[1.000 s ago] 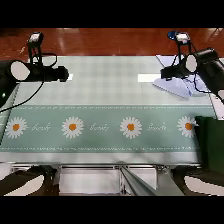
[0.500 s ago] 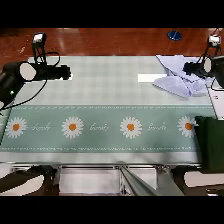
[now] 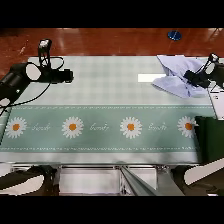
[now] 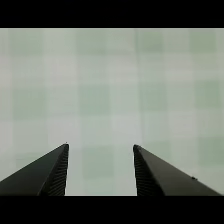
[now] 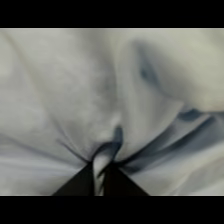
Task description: Fold the shirts.
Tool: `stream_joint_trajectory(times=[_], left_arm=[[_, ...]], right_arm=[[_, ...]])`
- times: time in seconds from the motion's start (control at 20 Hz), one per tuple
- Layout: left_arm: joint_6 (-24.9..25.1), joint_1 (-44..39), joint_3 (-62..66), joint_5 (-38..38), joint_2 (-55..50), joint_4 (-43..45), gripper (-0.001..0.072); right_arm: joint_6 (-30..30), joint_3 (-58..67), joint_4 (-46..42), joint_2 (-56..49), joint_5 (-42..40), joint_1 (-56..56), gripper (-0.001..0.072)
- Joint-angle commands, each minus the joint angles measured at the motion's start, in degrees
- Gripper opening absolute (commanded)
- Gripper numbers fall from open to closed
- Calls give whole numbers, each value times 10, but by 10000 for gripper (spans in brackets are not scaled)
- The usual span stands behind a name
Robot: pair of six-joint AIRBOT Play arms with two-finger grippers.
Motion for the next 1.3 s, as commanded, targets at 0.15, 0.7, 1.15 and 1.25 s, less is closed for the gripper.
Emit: stream_joint_trajectory(times=[0.15, 0.7, 1.15, 1.25], left_arm=[[11, 78, 94, -235, 31, -9, 502], [27, 75, -273, -199, 412, -141, 502], [38, 92, -277, -177, 422, -139, 502], [46, 103, -263, -176, 422, -101, 502]], right_arm=[[-185, 13, 212, 126, 66, -2, 17], [-271, 282, 347, 377, 149, 77, 17], [-271, 340, 346, 379, 226, 255, 17], [-268, 315, 338, 358, 256, 315, 17]])
